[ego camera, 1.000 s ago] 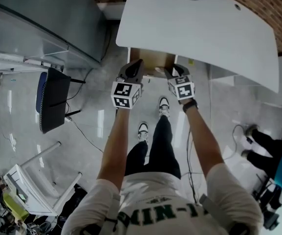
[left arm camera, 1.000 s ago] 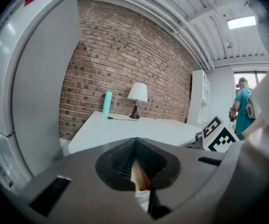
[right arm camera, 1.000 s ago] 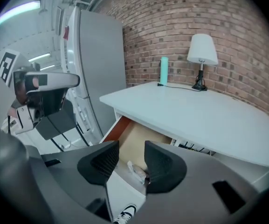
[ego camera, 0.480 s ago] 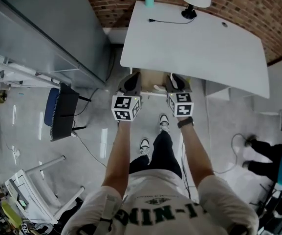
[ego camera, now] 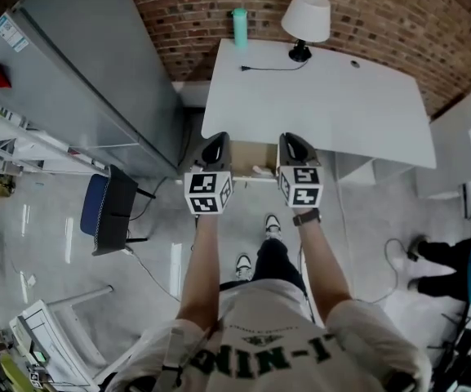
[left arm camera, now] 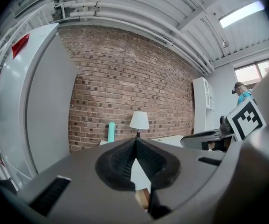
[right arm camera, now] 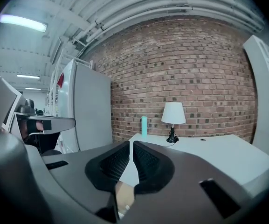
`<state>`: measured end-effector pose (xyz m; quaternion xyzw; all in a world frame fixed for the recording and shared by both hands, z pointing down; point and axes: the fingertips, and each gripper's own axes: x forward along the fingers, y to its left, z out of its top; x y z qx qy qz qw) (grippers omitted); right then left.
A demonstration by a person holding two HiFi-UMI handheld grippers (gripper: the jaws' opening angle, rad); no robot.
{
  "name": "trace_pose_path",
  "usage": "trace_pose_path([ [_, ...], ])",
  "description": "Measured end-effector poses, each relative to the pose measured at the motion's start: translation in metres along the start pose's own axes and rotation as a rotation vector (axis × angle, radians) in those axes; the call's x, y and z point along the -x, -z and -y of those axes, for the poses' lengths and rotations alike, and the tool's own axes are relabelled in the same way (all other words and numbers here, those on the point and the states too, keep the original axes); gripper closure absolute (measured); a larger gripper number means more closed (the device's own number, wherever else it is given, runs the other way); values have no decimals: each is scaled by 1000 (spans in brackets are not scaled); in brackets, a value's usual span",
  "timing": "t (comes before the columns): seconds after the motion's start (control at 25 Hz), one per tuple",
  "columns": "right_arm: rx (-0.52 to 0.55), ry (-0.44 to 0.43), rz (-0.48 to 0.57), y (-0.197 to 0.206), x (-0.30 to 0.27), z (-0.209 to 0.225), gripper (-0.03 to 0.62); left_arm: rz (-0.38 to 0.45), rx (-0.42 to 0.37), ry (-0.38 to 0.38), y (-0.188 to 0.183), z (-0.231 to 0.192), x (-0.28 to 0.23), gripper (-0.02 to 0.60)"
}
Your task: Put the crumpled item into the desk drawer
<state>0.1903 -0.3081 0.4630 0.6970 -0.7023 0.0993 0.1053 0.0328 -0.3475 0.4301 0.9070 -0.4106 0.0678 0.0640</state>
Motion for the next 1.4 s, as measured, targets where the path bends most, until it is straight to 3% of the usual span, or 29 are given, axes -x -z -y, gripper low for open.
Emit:
trace_pose_path([
  [0.24,-4,19,75,-38,23,-4,585,36,-23,-15,-31,3,21,586],
  [0.64,-65,77,177,-68,70,9,591,77,-38,-43,-45,12,48,586],
  [1.16,-58,32,176,-82,51,23,591,110,-51,-34,-70,20,21,586],
  [1.4,-53,-3,161,-80,20,44,591,90,-58,-54,-64,17,-16,586],
])
